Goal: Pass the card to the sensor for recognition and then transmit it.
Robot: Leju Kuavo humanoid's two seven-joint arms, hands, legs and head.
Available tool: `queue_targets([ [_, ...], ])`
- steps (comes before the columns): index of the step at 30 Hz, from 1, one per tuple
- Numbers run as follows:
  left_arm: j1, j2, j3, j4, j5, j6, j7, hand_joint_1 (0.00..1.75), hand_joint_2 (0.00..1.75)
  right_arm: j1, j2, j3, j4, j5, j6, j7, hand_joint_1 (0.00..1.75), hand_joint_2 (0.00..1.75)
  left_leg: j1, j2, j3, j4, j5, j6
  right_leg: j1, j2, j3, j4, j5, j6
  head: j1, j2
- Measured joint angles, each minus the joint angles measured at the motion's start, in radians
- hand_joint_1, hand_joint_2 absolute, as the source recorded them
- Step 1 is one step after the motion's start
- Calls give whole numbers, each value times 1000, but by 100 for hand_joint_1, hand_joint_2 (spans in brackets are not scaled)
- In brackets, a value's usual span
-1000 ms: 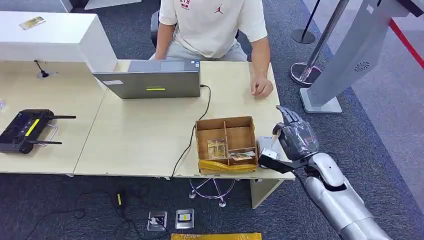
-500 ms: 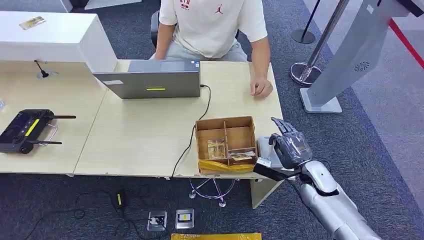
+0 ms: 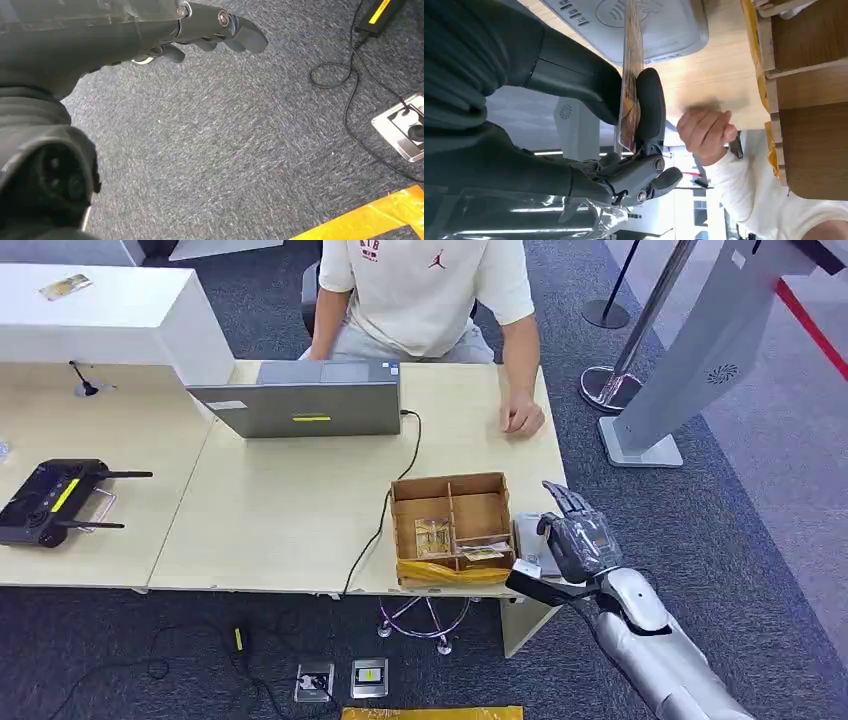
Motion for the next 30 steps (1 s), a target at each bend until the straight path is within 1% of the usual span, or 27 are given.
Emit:
queue_targets([
  [10,0,2,-6,0,1,0,0,0,0,-19,11,0,16,-10,-4,-9,175,175,0,1,0,0,0,0,0,0,0,0,0,0,0,0],
  [14,-2,3,-10,0,1,0,0,0,0,-47,12,0,17,7,16,-9,175,175,0,1,0,0,0,0,0,0,0,0,0,0,0,0],
  [20,-13,5,-24,0,-7,-6,0,0,0,-144,12,0,15,37,41,-19,175,175,0,1,0,0,0,0,0,0,0,0,0,0,0,0],
  [25,-19,5,-30,0,-8,-7,0,0,0,-235,16,-1,13,51,43,-45,175,175,0,1,0,0,0,0,0,0,0,1,0,0,0,0],
  [30,-21,5,-36,0,2,-7,0,0,0,-325,42,0,14,63,46,-74,175,175,0,1,-1,0,0,0,0,1,-1,1,0,0,0,0],
])
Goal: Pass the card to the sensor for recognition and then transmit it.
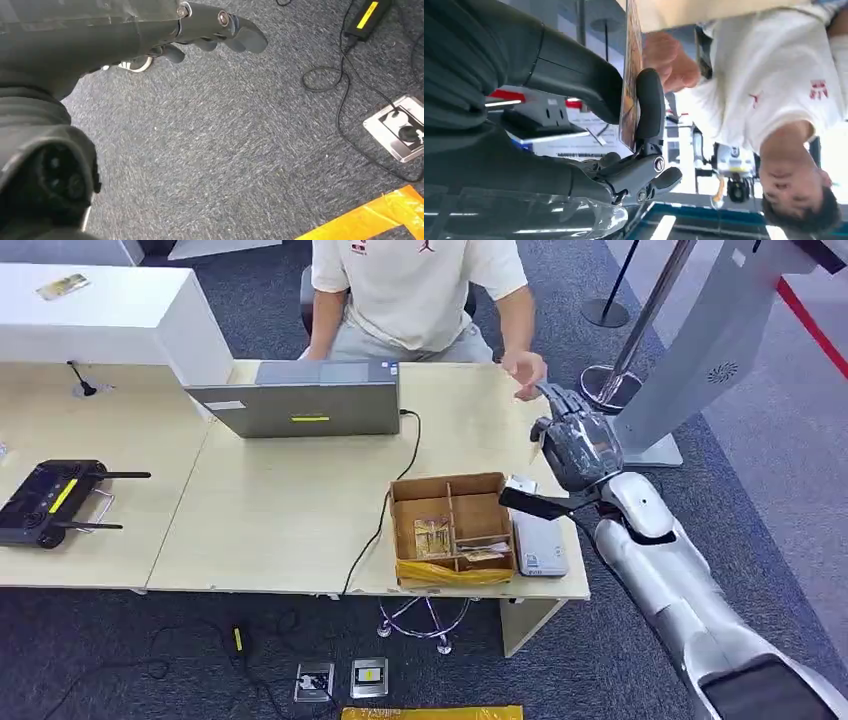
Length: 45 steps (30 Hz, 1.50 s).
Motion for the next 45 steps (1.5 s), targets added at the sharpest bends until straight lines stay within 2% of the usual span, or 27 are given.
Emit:
queue_targets([
  [9,-1,0,-12,0,-1,0,0,0,0,-32,51,7,15,14,-4,0,175,175,0,0,0,0,0,0,0,-1,0,0,0,0,0,0],
  [24,-41,0,-48,-5,-42,-21,13,0,0,-70,94,15,173,24,-96,18,175,175,0,-1,0,0,0,0,0,-1,0,0,0,0,0,0],
  [26,-48,0,-56,-5,-49,-25,19,0,0,-74,95,15,191,25,-109,23,2,175,0,-1,0,0,0,0,0,-1,0,0,0,0,0,0],
  [40,-64,-2,-87,-11,-60,-38,32,0,0,-82,95,7,260,24,-178,29,0,175,0,0,0,0,0,0,0,0,-1,0,0,0,0,0],
  [43,-64,-2,-87,-11,-53,-36,32,0,0,-82,95,2,261,-4,-157,21,0,175,0,0,0,0,0,0,0,0,-1,0,0,0,0,0],
  [45,-63,-2,-87,-10,-44,-33,32,0,0,-82,95,-6,254,-73,-89,13,0,175,0,0,0,0,0,0,0,0,-1,0,0,0,0,0],
])
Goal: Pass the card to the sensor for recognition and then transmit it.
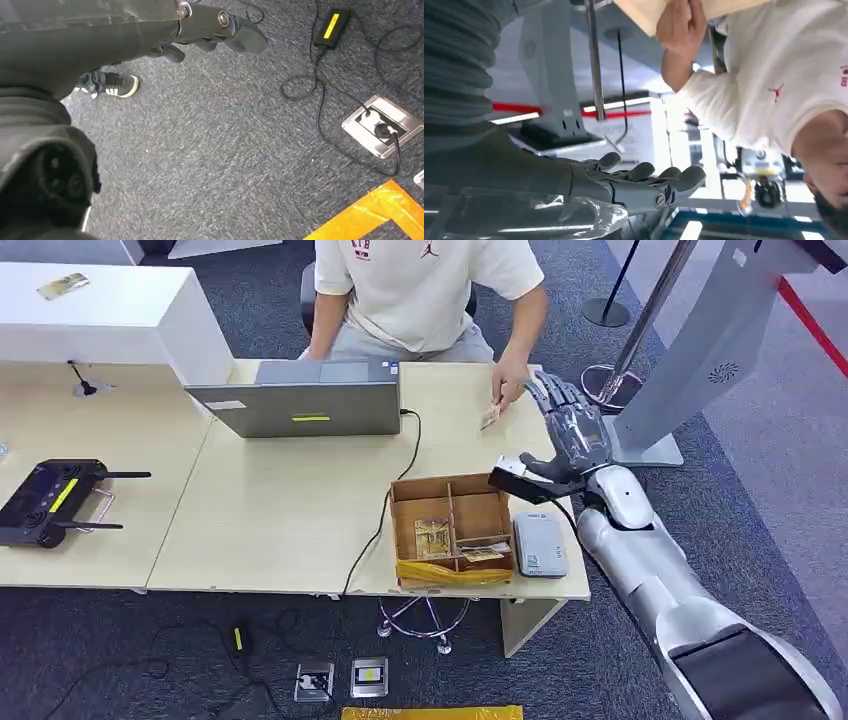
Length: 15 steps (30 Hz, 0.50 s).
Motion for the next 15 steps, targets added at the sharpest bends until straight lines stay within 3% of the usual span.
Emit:
queue_targets([
  [8,21,0,0,0,65,21,-11,0,0,76,-11,-55,-210,-429,375,51,0,175,0,0,0,0,0,0,0,0,0,0,0,0,0,0],
  [15,59,10,1,1,116,43,-34,0,0,190,-64,-95,-455,-605,532,153,0,175,0,0,0,0,-1,-1,0,0,0,0,0,-1,-1,0],
])
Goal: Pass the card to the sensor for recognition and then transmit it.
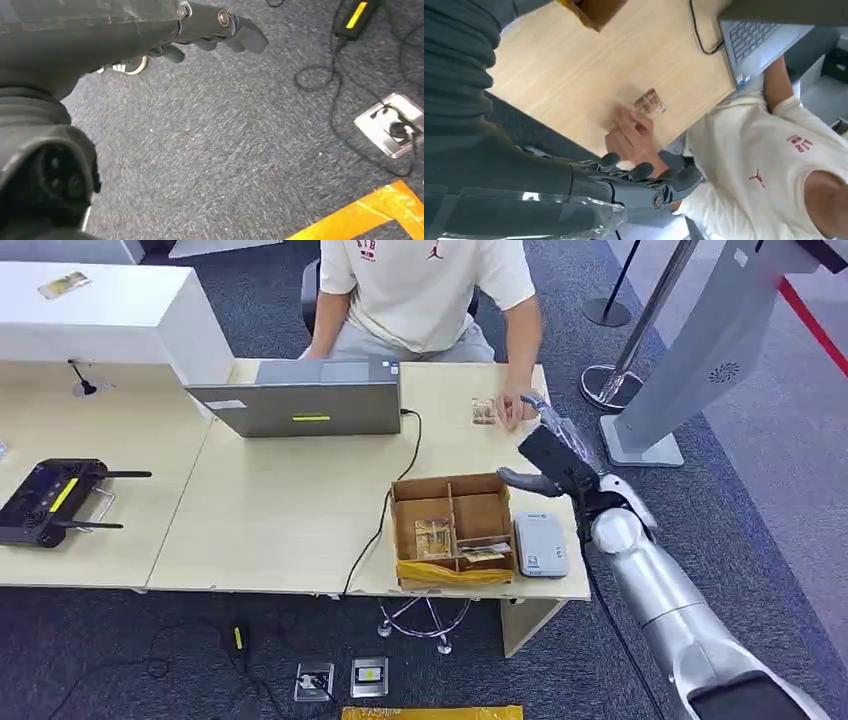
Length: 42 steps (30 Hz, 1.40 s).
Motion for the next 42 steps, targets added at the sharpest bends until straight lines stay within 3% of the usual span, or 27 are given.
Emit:
queue_targets([
  [12,17,12,1,0,11,11,-12,0,0,146,-91,-50,-246,-104,88,50,0,175,0,0,0,0,0,-1,0,0,0,0,0,0,0,0],
  [21,23,16,2,1,26,10,-18,0,0,235,-125,-50,-358,-74,185,127,0,175,0,0,0,0,-1,-2,0,0,0,0,0,0,1,0],
  [33,21,20,2,0,20,6,-17,0,0,317,-136,-44,-402,48,142,127,0,175,0,0,0,0,-1,-2,0,0,0,0,0,0,0,0],
  [42,18,20,2,0,21,6,-17,0,0,321,-134,-40,-400,65,130,116,0,175,0,0,0,0,-1,-2,0,0,0,0,0,-1,1,0],
])
